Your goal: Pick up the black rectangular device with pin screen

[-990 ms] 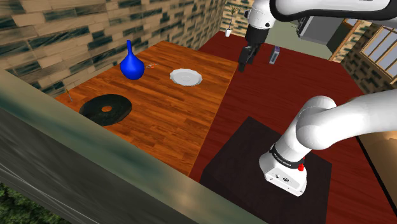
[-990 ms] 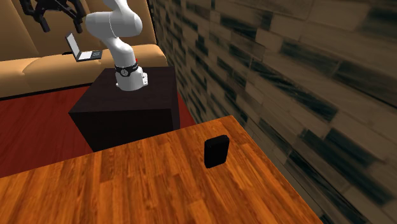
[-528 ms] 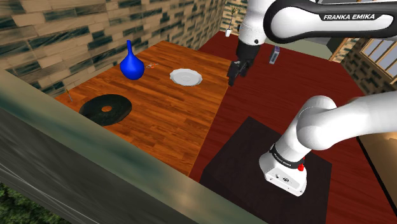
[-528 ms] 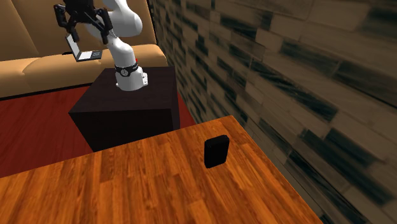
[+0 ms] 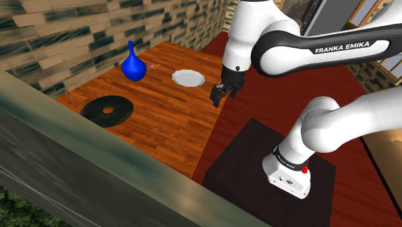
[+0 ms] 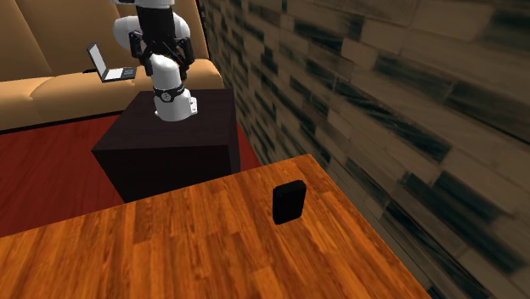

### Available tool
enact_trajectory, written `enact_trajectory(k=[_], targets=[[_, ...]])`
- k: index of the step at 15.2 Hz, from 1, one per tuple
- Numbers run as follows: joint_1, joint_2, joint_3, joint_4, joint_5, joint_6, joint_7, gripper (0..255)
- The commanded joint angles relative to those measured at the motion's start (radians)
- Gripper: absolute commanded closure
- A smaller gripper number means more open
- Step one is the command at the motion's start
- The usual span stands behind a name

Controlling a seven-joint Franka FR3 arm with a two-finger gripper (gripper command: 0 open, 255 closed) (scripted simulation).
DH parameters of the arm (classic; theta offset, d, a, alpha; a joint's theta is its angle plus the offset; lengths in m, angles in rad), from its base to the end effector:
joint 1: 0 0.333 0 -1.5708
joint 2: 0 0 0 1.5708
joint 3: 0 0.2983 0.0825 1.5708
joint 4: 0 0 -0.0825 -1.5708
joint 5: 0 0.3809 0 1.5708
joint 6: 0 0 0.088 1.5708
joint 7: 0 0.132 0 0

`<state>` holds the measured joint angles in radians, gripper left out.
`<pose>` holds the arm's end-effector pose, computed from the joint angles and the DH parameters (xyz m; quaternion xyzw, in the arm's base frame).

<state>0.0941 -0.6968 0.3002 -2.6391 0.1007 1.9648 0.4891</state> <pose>0.3233 0.1355 0.4127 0.9938 -0.0999 0.0211 0.0442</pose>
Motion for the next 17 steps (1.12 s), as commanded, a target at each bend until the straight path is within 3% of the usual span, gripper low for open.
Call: enact_trajectory(k=[1, 6, 10, 13, 17], targets=[[0.003, 0.039, 0.053, 0.000, 0.021, 0.046, 0.082, 0], [-0.014, 0.186, 0.202, 0.041, 0.040, 0.163, 0.296, 0], [-0.059, 0.337, 0.327, 0.108, -0.004, 0.249, 0.490, 0], [-0.107, 0.473, 0.420, 0.176, -0.090, 0.300, 0.661, 0], [-0.154, 0.693, 0.513, 0.295, -0.299, 0.329, 0.939, 0]])
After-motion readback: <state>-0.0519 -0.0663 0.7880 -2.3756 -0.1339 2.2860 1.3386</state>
